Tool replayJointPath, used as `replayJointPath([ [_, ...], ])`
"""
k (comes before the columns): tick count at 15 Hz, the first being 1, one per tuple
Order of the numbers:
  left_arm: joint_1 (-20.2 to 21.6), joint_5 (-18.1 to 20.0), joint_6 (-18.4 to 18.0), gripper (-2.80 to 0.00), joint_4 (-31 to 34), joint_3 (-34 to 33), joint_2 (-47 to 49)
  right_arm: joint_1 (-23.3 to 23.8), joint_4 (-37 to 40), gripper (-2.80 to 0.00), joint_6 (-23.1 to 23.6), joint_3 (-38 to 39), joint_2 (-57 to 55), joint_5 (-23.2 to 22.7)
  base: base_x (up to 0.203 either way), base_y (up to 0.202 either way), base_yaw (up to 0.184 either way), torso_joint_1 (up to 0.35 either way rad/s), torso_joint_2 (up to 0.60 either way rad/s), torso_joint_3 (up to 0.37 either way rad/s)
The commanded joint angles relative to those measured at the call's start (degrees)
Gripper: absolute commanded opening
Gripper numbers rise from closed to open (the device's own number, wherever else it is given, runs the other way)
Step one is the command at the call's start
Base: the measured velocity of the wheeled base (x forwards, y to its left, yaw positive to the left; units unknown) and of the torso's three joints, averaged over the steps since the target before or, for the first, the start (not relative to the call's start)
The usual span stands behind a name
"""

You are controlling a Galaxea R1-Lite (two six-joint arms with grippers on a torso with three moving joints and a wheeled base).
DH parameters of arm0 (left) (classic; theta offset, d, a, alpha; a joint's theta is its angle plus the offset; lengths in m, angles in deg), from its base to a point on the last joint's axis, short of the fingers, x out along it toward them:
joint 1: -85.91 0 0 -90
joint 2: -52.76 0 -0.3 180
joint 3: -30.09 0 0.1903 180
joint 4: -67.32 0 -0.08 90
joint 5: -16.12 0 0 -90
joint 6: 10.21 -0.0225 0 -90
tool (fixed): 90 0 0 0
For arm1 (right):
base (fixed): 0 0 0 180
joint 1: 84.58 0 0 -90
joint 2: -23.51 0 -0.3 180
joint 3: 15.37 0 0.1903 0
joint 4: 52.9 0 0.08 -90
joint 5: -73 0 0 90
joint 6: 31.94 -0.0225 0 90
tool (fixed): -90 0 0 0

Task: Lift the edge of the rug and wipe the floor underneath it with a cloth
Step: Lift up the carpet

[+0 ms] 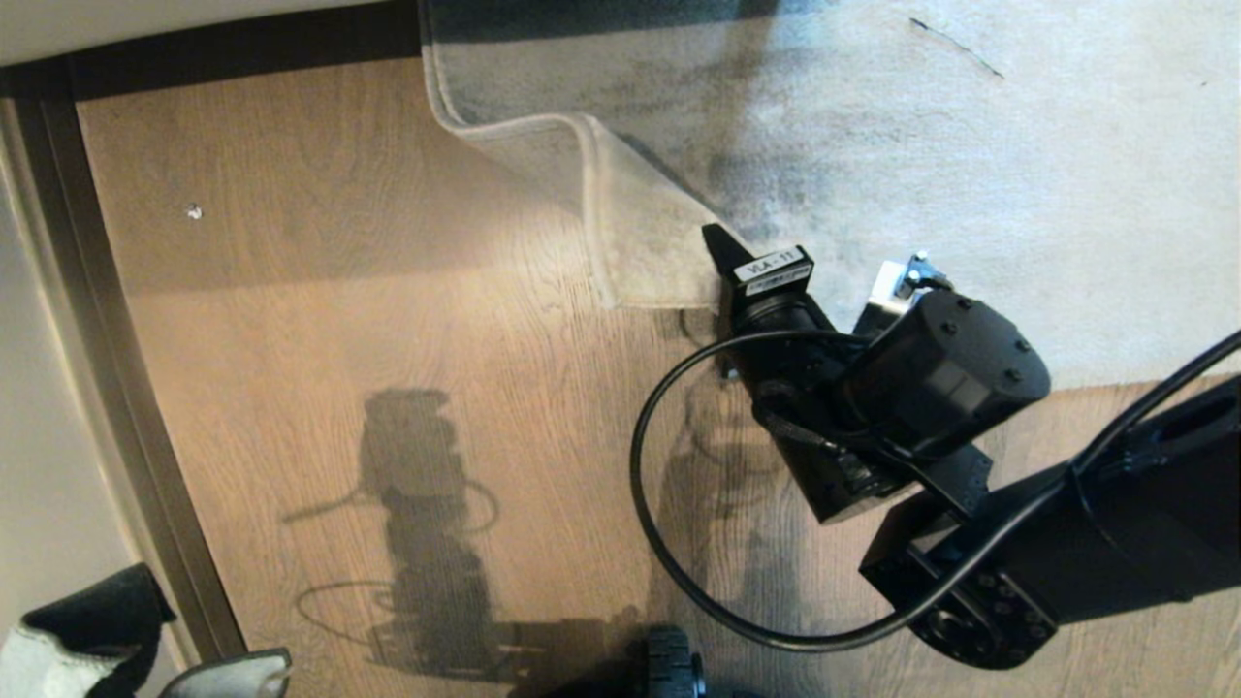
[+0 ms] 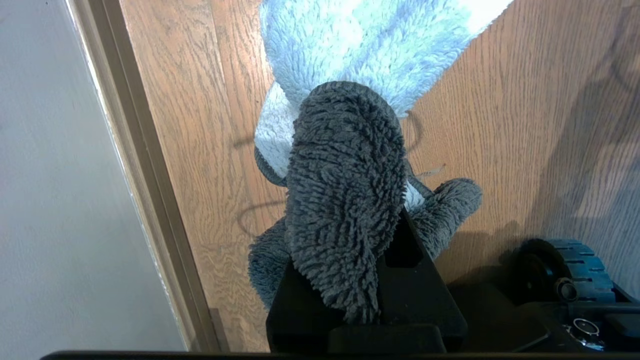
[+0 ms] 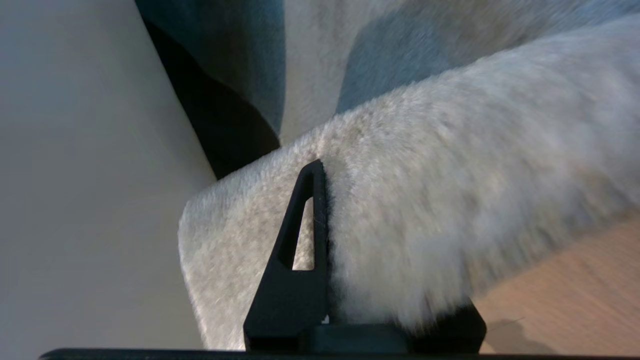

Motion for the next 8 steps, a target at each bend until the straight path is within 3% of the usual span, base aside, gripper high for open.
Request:
replayJointPath([
  [1, 0.01, -0.02, 0.01, -2.80, -0.02, -0.01, 0.00, 0.56, -2.10, -2.80, -0.44, 0.74, 0.78, 0.17, 0.000, 0.000, 0.000, 0.000, 0.00, 0.000],
  [8, 0.01, -0.02, 0.01, -2.80, -0.02, -0.01, 0.00, 0.92, -2.36, -2.80, -0.72, 1.17, 0.78, 0.17, 0.000, 0.000, 0.000, 0.000, 0.00, 0.000],
])
